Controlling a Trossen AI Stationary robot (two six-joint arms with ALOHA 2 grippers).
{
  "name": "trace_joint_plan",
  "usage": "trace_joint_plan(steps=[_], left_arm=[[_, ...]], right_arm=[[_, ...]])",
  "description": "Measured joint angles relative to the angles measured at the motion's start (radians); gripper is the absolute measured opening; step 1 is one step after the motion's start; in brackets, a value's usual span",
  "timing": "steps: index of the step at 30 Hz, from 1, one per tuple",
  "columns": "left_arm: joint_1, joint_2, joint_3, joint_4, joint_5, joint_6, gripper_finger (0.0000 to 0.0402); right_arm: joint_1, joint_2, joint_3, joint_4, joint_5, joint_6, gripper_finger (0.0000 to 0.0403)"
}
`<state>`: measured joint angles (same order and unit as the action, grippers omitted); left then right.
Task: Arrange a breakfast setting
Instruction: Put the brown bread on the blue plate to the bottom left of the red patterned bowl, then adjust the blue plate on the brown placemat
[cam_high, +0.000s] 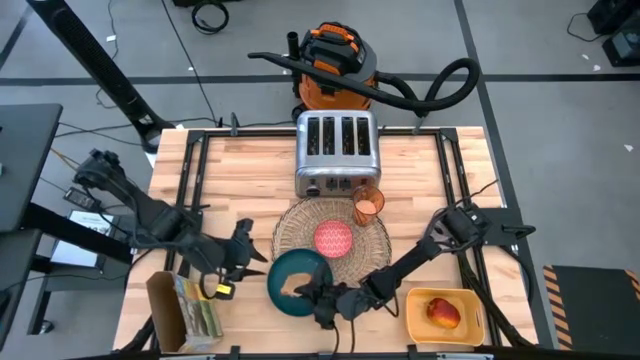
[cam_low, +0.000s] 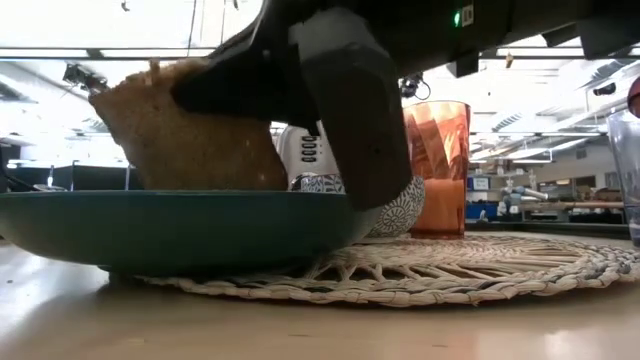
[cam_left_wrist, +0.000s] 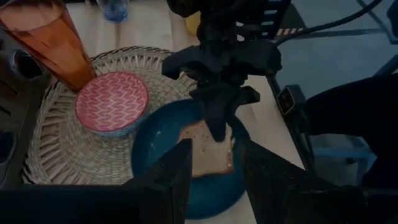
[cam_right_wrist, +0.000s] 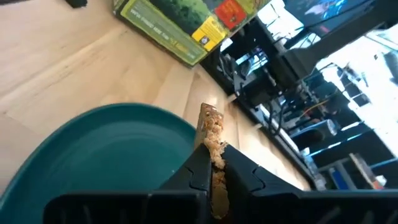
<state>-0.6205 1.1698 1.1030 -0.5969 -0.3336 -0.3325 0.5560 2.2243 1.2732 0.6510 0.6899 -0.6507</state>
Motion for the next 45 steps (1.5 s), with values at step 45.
trace_joint_plan(steps=[45], left_arm=[[0.161, 0.187, 0.0, -0.116, -0.076, -0.102, 0.0139]], right_arm=[[0.019, -0.292, -0.001, -1.057, -0.276, 1.023, 0.0165]])
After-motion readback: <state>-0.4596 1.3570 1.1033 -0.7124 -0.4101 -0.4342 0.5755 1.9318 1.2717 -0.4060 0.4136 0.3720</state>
